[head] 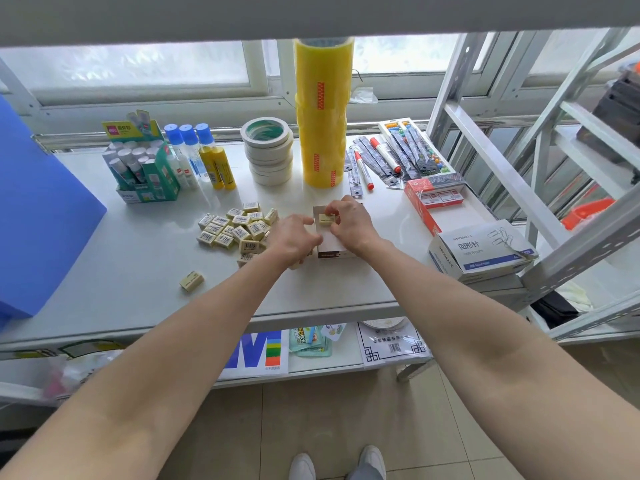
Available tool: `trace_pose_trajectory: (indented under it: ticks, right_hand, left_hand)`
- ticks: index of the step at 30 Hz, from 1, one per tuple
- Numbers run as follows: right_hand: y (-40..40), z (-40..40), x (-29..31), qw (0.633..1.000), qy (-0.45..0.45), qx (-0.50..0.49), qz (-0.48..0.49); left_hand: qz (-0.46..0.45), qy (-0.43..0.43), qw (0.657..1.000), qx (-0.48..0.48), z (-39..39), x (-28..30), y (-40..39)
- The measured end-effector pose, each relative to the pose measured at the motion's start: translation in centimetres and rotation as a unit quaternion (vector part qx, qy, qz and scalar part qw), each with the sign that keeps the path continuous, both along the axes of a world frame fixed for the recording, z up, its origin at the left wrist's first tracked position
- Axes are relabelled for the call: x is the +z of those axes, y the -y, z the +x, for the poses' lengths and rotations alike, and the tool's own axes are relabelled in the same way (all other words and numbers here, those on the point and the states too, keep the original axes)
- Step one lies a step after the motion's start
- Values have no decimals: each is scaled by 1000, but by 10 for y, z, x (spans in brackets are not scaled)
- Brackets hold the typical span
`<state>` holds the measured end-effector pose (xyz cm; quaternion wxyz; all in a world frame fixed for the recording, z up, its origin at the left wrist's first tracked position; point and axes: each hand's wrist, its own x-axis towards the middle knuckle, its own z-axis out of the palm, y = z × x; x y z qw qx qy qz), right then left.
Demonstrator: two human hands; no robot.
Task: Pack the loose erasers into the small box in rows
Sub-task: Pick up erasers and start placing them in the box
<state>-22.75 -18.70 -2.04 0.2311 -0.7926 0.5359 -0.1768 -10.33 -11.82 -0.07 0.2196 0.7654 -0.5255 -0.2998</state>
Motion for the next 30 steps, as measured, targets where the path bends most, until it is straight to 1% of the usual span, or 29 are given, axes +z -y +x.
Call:
trace_pose_trajectory:
  ticks: [5, 10, 13, 19, 21, 22, 23, 24, 25, 26, 27, 29, 30]
  right_hand:
    - [-5, 4, -5, 996, 34, -65, -47]
    - [-3, 8, -7, 995, 32, -86, -32]
    - [-2, 10, -8, 994, 49, -93, -20]
    - [-1, 12, -7, 994, 58, -97, 1]
    - [0, 11, -8, 994, 59, -96, 8]
    - [1, 11, -8, 994, 60, -94, 9]
    - [0, 10, -7, 993, 64, -96, 4]
    - [0, 9, -6, 992, 75, -101, -3]
    - [-2, 9, -4, 990, 93, -108, -11]
    - [-3, 9, -1, 987, 116, -113, -18]
    - [-5, 10, 3, 983, 141, -115, -18]
    - [-10, 11, 11, 977, 190, -99, 15]
    - [-13, 12, 15, 972, 217, -77, 50]
  left_hand:
    - [-3, 49, 999, 1, -3, -2, 0]
    - [-5, 59, 998, -4, -3, -2, 0]
    - [-2, 68, 998, -6, -2, -2, -1]
    - [-9, 66, 998, -11, -2, -2, -1]
    - [-10, 38, 999, -12, 1, -4, 1]
    - [-13, 4, 1000, -2, 2, -5, 1]
    - [-17, -52, 998, 23, 5, -5, 1]
    - [-22, -125, 990, 59, 7, -4, 2]
    - [-20, -203, 974, 98, 11, -2, 1]
    - [-11, -282, 950, 134, 14, 1, -2]
    - [-1, -367, 916, 163, 18, 4, -5]
    - [8, -528, 826, 198, 24, 6, -9]
    - [10, -579, 788, 209, 27, 5, -10]
